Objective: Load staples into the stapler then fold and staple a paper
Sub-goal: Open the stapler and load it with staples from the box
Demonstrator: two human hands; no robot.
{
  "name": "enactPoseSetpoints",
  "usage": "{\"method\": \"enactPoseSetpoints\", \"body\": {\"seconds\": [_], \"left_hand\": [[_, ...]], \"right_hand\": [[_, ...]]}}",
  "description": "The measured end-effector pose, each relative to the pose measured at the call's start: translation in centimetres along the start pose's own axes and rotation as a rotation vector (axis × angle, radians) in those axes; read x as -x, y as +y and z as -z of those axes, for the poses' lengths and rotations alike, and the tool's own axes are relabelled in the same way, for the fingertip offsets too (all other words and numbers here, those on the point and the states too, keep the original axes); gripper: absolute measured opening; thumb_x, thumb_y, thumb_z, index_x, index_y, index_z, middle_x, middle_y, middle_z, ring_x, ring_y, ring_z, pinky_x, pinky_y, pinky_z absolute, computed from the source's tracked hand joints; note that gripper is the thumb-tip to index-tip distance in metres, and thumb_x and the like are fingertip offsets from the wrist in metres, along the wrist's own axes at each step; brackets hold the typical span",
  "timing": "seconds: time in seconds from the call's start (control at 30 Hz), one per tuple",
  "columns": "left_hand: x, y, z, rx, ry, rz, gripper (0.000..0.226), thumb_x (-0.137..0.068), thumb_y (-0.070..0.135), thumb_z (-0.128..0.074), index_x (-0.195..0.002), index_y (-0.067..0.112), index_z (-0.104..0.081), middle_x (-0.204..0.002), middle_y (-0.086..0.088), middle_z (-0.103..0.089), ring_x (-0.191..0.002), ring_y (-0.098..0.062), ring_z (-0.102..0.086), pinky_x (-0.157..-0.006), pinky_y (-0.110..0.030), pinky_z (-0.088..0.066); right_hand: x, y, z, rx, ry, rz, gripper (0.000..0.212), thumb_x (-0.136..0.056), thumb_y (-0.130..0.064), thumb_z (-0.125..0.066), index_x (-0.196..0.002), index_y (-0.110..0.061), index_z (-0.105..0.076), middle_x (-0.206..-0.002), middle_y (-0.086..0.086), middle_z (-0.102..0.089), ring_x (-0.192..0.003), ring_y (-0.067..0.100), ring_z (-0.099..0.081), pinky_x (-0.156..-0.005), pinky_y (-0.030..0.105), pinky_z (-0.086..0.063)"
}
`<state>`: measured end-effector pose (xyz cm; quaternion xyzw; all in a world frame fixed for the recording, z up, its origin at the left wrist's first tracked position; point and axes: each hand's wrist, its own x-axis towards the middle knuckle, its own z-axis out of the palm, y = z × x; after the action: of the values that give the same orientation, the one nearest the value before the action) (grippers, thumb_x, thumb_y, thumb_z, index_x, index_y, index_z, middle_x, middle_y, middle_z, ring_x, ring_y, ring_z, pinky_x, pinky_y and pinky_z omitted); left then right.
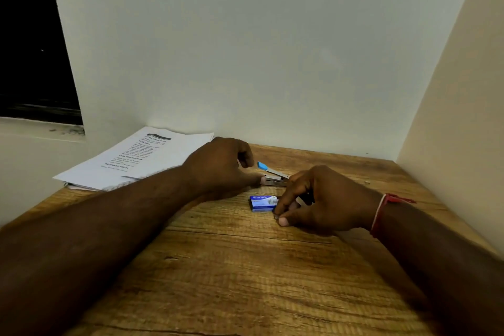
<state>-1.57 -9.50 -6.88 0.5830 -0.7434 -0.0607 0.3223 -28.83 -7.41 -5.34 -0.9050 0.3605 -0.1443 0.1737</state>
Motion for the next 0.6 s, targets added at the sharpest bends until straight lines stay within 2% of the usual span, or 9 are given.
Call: {"method": "enactPoseSetpoints", "body": {"seconds": [0.03, 0.1, 0.17, 0.27, 0.4, 0.5, 0.6], "left_hand": [[0.0, 0.3, 0.6, -0.011, 0.019, -0.021, 0.043, -0.072, 0.068, -0.094, -0.091, 0.035, -0.074, -0.09, 0.018, -0.074, -0.085, 0.0, -0.069, -0.073, -0.031, -0.059], [0.2, 0.9, 1.9, 0.006, 0.056, -0.095, 0.044, -0.075, 0.068, -0.093, -0.091, 0.033, -0.071, -0.089, 0.013, -0.073, -0.082, -0.004, -0.068, -0.076, -0.04, -0.063], [0.4, 1.3, 3.1, 0.045, -0.01, -0.196, 0.042, -0.08, 0.066, -0.092, -0.092, 0.032, -0.07, -0.084, 0.009, -0.073, -0.077, -0.01, -0.068, -0.076, -0.044, -0.065], [0.7, 1.9, 4.0, 0.007, -0.213, -0.275, 0.04, -0.082, 0.066, -0.092, -0.09, 0.032, -0.073, -0.078, 0.013, -0.074, -0.071, -0.008, -0.069, -0.067, -0.035, -0.059], [0.7, 2.1, 3.7, -0.098, -0.35, -0.311, 0.041, -0.077, 0.071, -0.092, -0.096, 0.037, -0.079, -0.091, 0.023, -0.079, -0.076, 0.002, -0.069, -0.065, -0.023, -0.054], [0.7, 2.0, 3.6, -0.123, -0.41, -0.305, 0.045, -0.076, 0.072, -0.092, -0.101, 0.037, -0.081, -0.095, 0.021, -0.08, -0.079, 0.005, -0.07, -0.07, -0.028, -0.058], [0.6, 2.0, 3.7, -0.138, -0.448, -0.297, 0.04, -0.079, 0.066, -0.093, -0.104, 0.036, -0.083, -0.096, 0.019, -0.08, -0.077, 0.009, -0.069, -0.07, -0.025, -0.056]], "right_hand": [[0.0, 0.0, 0.0, 0.0, -0.002, 0.006, 0.014, -0.087, -0.043, -0.094, -0.1, -0.043, -0.089, -0.097, -0.021, -0.079, -0.092, 0.005, -0.073, -0.07, 0.024, -0.058], [0.0, 0.1, 0.0, 0.005, -0.006, 0.023, 0.011, -0.089, -0.042, -0.092, -0.099, -0.041, -0.089, -0.096, -0.022, -0.079, -0.09, 0.004, -0.073, -0.069, 0.022, -0.057], [0.0, 0.1, 0.0, 0.032, -0.017, 0.03, 0.009, -0.091, -0.042, -0.091, -0.1, -0.04, -0.088, -0.094, -0.024, -0.077, -0.09, 0.002, -0.072, -0.069, 0.017, -0.053], [-0.1, -0.2, 0.0, 0.071, -0.023, 0.058, 0.008, -0.093, -0.042, -0.088, -0.101, -0.039, -0.086, -0.095, -0.023, -0.076, -0.093, 0.003, -0.071, -0.072, 0.016, -0.052], [0.1, 0.2, 1.0, 0.093, 0.111, 0.076, 0.007, -0.095, -0.043, -0.086, -0.101, -0.042, -0.085, -0.094, -0.015, -0.075, -0.082, 0.013, -0.063, -0.064, 0.022, -0.047], [0.3, 0.9, 1.6, 0.114, 0.208, 0.027, 0.004, -0.096, -0.041, -0.086, -0.098, -0.043, -0.084, -0.09, -0.012, -0.073, -0.077, 0.006, -0.059, -0.063, 0.018, -0.042], [0.2, 1.1, 1.1, 0.139, 0.194, 0.012, 0.003, -0.096, -0.04, -0.086, -0.098, -0.04, -0.085, -0.087, -0.013, -0.073, -0.079, 0.001, -0.06, -0.064, 0.015, -0.042]]}}
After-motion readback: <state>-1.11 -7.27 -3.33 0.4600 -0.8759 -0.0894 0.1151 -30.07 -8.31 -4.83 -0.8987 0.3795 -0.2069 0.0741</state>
